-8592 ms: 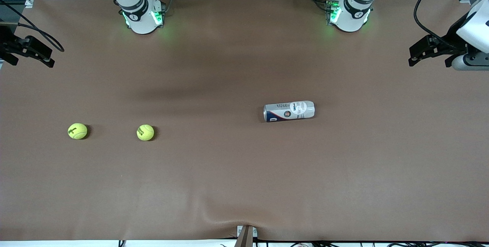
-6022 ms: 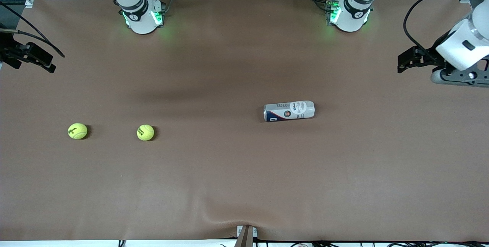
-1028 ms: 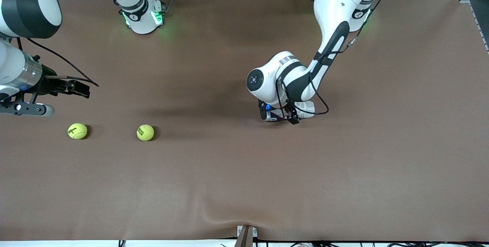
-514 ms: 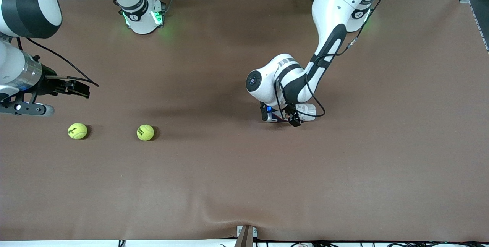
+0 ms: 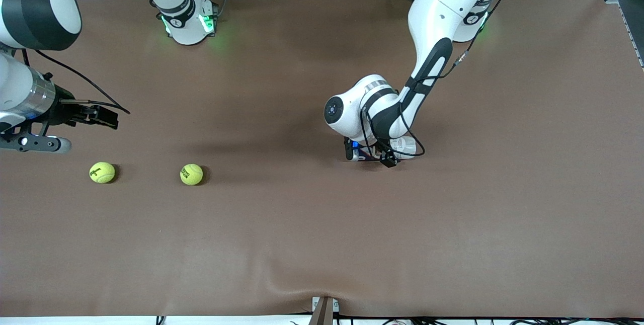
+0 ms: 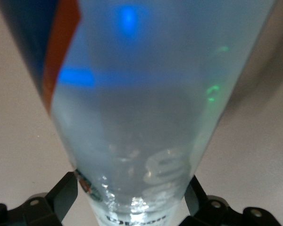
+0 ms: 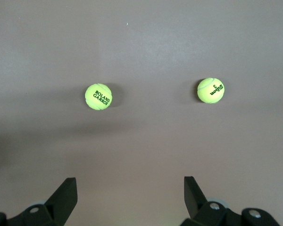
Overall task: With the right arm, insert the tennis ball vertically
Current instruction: 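Lift the can with the left gripper while the right gripper grasps a ball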
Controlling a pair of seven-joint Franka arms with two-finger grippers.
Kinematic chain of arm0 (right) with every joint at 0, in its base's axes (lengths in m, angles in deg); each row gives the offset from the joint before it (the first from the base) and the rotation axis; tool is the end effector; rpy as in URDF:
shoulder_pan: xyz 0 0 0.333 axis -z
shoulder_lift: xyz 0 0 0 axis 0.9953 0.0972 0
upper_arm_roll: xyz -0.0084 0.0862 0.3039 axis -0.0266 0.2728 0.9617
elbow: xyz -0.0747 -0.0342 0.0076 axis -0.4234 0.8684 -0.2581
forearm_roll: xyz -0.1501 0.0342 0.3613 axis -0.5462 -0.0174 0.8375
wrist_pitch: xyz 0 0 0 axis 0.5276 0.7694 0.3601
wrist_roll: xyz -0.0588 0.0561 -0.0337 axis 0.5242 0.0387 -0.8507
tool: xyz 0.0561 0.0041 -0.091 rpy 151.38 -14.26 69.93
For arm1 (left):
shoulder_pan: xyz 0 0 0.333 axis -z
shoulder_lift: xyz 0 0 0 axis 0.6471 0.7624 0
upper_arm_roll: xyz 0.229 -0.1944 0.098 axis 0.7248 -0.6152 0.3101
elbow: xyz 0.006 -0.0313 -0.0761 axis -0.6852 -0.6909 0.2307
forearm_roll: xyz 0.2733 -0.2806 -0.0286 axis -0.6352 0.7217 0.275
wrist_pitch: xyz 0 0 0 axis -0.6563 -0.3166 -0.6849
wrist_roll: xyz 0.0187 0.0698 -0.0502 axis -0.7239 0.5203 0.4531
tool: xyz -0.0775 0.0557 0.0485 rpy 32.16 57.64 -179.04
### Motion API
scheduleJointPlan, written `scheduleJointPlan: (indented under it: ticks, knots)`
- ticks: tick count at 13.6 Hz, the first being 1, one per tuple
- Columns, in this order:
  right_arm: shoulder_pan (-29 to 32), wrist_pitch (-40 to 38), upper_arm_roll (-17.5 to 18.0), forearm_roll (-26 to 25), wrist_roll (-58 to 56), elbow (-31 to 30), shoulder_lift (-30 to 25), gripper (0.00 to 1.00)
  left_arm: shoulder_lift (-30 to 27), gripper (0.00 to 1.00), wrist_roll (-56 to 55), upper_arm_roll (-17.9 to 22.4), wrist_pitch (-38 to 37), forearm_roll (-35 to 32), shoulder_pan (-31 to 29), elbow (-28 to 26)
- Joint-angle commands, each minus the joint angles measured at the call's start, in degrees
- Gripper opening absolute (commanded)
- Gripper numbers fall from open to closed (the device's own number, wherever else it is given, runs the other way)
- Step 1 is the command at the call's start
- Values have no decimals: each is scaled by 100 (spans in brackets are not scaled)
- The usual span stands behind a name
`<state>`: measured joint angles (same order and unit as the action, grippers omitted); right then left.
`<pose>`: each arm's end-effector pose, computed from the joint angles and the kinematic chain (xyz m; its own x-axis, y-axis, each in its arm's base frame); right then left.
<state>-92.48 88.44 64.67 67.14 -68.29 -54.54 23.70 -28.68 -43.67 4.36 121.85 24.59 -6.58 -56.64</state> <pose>0.5890 0.0241 0.5481 0.9901 -0.0703 -0.1211 -0.0627 -0.9958 0.0662 0.5033 -0.3999 0.1680 0.0828 -0.8099 -0.5807 -0.9963 -0.0529 -0.0683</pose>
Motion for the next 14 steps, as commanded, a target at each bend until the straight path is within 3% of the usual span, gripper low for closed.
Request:
scheduleJointPlan:
  ticks: [1,5,8,14]
  knots:
    - [-11,-97,1,59,79,134,65,100,43,100,128,27,-72,-123,53,103]
    - [-64,-97,1,94,79,125,135,100,139,100,374,28,-72,-123,53,243]
    - [-29,-53,1,393,88,125,371,100,210,100,374,28,-72,-123,62,296]
    - [-46,193,1,420,79,125,864,100,236,100,383,28,-72,-123,62,296]
